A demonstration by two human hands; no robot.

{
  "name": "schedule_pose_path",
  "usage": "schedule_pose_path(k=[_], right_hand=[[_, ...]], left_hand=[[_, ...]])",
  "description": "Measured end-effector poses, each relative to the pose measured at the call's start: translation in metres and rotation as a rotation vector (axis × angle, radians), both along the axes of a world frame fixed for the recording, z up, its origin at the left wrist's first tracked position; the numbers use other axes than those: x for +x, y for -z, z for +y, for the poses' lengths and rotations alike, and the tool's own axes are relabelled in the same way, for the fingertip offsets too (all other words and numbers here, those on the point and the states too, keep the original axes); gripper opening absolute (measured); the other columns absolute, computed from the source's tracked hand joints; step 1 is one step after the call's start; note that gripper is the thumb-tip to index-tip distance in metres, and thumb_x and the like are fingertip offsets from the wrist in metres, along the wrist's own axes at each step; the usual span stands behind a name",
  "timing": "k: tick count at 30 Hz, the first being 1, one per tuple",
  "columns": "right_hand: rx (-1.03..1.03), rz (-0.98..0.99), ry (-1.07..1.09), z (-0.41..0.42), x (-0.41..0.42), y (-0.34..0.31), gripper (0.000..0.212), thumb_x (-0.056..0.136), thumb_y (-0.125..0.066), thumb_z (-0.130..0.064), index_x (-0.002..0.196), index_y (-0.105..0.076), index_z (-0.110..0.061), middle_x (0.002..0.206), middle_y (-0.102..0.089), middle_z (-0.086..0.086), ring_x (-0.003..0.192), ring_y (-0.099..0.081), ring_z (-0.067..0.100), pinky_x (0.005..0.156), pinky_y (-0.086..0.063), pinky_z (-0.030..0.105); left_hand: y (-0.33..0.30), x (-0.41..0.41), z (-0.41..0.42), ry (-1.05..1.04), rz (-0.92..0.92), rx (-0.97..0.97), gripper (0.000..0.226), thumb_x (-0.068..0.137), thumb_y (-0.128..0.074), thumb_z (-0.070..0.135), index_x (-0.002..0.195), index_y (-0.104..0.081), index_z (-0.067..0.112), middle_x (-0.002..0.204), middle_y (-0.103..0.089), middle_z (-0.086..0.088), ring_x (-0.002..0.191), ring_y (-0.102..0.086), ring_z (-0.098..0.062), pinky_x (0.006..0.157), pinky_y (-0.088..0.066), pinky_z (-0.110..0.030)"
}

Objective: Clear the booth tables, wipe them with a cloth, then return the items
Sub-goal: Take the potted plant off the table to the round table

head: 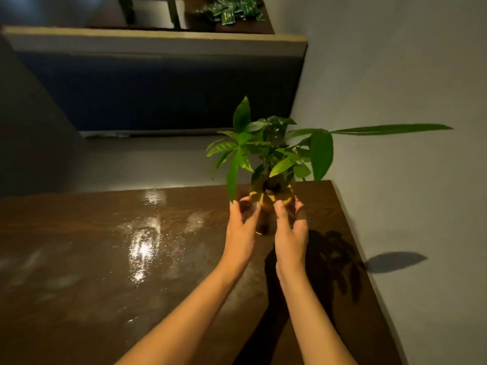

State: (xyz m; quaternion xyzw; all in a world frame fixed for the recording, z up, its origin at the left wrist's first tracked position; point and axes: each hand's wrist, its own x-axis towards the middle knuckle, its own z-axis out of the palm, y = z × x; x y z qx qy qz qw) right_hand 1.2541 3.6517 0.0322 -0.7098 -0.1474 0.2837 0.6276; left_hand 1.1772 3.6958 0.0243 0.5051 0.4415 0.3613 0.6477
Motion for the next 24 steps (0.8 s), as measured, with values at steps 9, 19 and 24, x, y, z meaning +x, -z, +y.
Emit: schedule_pose_path(k=[9, 19, 24], right_hand=[[0.047, 0.095, -0.149, -0.005, -0.165, -0.056, 0.022, 0.095, -0.064, -0.031, 0.117, -0.062, -0.032, 0.114, -0.069, -0.007, 0.108, -0.065, 0.01, 0.095, -0.053, 0.032], [0.105, 0.105, -0.384, -0.011, -0.296, -0.114, 0.009, 0.095, -0.064, -0.035, 0.095, -0.062, -0.044, 0.102, -0.062, -0.028, 0.096, -0.057, -0.011, 0.082, -0.043, 0.017], [0.103, 0.191, -0.551, -0.016, -0.329, -0.117, 0.016, 0.097, -0.062, -0.024, 0.111, -0.063, -0.031, 0.105, -0.063, -0.016, 0.101, -0.059, -0.009, 0.074, -0.045, 0.011]], left_hand=[[-0.062, -0.172, -0.011, -0.099, -0.072, 0.052, 0.011, 0.104, -0.051, 0.027, 0.115, -0.051, 0.028, 0.113, -0.067, 0.01, 0.1, -0.065, 0.001, 0.079, -0.048, -0.011], [-0.106, -0.316, -0.027, -0.294, -0.101, 0.048, 0.055, 0.074, -0.069, 0.071, 0.113, -0.056, 0.035, 0.118, -0.07, 0.0, 0.113, -0.067, -0.017, 0.102, -0.051, -0.052], [-0.123, -0.363, -0.045, -0.389, -0.119, 0.07, 0.03, 0.09, -0.065, 0.05, 0.113, -0.051, 0.037, 0.115, -0.07, 0.009, 0.111, -0.067, -0.012, 0.101, -0.052, -0.045]])
